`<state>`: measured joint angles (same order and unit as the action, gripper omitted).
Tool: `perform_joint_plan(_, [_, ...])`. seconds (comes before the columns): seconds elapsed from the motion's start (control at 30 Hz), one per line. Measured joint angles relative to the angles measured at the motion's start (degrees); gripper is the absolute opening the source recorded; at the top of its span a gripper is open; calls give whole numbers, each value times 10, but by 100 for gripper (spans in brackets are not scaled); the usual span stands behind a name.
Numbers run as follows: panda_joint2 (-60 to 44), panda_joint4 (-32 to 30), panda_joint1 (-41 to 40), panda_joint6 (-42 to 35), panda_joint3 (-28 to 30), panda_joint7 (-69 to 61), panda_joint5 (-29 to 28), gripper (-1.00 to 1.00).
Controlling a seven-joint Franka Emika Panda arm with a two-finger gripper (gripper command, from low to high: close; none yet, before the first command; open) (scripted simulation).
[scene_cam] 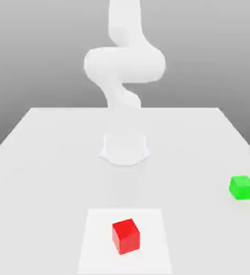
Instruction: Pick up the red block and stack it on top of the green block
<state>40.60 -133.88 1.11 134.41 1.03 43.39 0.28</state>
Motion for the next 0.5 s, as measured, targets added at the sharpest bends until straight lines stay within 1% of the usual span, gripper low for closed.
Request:
perform_joint_plan(0.3, [-191,-76,35,95,32,-91,13,0])
perform_joint_plan(0.5, [-316,-127,47,158,41,-150,21,0])
